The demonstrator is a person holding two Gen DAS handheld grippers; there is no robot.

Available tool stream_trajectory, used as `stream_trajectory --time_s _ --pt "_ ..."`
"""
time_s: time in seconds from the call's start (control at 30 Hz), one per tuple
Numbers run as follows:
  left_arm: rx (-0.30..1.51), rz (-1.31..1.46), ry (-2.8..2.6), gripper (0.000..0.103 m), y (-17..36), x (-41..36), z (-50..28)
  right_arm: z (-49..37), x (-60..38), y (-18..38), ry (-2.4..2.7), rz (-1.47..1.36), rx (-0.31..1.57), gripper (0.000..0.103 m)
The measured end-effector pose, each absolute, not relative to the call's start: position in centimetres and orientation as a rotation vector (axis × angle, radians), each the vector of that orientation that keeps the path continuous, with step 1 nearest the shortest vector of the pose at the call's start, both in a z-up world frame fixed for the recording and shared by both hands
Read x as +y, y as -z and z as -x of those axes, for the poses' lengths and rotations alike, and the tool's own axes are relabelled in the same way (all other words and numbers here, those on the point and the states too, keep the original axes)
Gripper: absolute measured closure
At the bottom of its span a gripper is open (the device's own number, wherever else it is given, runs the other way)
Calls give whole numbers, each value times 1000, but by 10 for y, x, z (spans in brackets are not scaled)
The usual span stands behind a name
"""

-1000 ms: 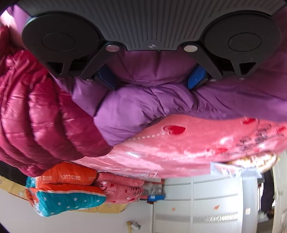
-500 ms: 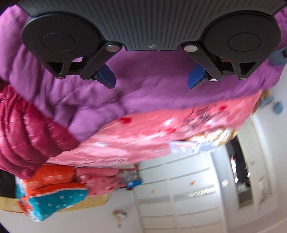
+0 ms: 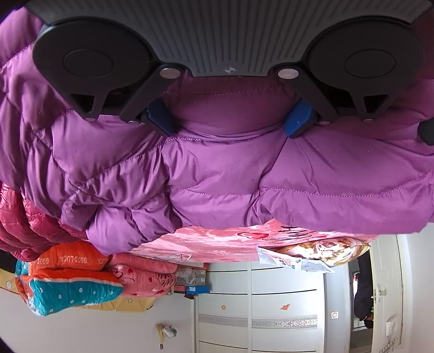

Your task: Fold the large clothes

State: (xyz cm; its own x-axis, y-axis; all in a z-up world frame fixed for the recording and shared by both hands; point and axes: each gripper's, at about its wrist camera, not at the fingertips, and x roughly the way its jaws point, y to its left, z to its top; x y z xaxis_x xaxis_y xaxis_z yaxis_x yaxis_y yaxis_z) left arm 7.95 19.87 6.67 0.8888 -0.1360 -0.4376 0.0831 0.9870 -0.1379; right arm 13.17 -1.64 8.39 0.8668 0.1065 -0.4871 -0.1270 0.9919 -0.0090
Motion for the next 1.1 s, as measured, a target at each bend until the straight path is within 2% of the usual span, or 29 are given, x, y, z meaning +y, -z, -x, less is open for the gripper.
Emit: stream_trajectory --time_s 0.37,0.47,0.6,0.7,1.1 --pt "448 103 127 12 -83 201 -58 -111 -36 -93 -127 -27 522 0" --pt "430 82 115 12 -91 201 -44 -80 -54 -103 -86 -111 502 0" --pt "409 58 91 4 -99 199 -17 -29 -74 -113 -25 -148 472 0" --pt "428 58 105 2 -104 193 5 6 -86 -116 1 -142 489 0" --pt "479 -20 84 1 -129 158 106 114 -118 -132 38 -159 527 0"
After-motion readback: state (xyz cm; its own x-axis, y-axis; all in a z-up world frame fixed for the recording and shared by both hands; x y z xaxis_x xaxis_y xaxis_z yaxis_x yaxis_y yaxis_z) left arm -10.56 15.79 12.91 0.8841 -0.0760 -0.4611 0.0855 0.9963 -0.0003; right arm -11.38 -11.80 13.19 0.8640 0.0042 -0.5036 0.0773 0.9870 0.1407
